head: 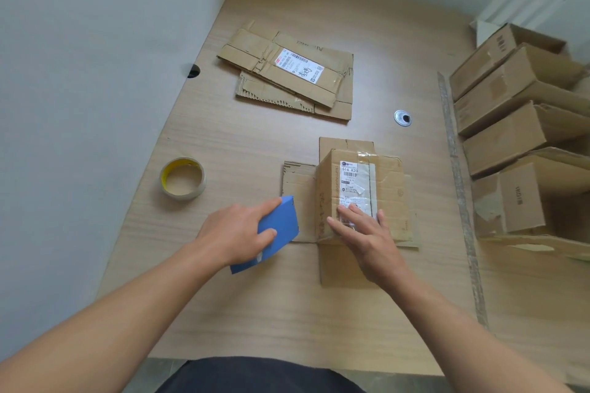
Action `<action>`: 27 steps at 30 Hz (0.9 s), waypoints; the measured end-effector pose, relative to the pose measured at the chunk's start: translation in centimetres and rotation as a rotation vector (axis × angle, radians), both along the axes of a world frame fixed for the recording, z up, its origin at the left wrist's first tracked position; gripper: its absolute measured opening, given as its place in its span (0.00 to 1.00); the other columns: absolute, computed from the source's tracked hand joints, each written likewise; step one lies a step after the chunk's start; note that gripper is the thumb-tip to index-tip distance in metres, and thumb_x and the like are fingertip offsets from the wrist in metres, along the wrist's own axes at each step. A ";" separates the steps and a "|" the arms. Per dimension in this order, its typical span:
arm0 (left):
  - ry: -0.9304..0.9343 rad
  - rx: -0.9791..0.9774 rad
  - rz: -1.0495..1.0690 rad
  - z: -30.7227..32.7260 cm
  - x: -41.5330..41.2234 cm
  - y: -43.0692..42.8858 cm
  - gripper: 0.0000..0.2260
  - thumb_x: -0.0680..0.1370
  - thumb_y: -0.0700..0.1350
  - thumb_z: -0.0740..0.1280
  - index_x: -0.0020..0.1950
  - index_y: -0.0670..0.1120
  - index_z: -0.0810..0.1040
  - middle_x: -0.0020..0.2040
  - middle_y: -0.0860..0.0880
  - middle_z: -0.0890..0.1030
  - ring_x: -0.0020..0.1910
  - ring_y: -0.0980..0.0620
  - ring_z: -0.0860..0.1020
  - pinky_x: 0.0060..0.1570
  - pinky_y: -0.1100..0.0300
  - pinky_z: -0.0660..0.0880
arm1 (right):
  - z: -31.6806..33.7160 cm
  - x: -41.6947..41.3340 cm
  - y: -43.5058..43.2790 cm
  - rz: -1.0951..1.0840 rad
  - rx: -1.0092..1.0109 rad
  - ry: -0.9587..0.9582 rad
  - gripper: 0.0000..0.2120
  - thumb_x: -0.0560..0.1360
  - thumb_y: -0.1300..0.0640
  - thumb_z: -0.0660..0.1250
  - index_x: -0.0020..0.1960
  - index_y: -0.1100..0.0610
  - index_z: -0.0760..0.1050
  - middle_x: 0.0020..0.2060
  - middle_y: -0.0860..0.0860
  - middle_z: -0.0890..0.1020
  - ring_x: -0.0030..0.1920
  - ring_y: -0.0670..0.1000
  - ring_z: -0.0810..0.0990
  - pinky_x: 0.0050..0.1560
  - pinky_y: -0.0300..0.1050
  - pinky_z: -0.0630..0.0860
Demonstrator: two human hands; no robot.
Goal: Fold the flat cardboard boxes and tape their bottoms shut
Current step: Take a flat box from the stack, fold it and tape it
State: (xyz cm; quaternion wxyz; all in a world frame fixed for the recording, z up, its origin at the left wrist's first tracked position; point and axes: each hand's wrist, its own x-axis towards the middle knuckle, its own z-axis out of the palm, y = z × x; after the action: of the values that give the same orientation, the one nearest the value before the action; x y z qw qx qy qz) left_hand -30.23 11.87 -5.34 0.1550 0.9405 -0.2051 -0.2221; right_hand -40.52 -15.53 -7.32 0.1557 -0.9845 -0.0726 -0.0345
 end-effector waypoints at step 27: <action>0.034 -0.099 0.017 0.5 0.2 -1.3 0.27 0.77 0.60 0.60 0.75 0.70 0.57 0.44 0.55 0.77 0.42 0.51 0.75 0.33 0.58 0.67 | 0.3 -1.1 -1.6 -0.100 -0.116 -0.009 0.22 0.75 0.66 0.72 0.68 0.57 0.77 0.69 0.57 0.76 0.70 0.65 0.71 0.63 0.71 0.71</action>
State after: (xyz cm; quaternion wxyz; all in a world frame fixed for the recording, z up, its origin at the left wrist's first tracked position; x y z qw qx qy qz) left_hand -30.08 10.59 -4.85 0.2069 0.9295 -0.2049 -0.2265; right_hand -41.57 -17.13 -6.98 0.0962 -0.9941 -0.0260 -0.0423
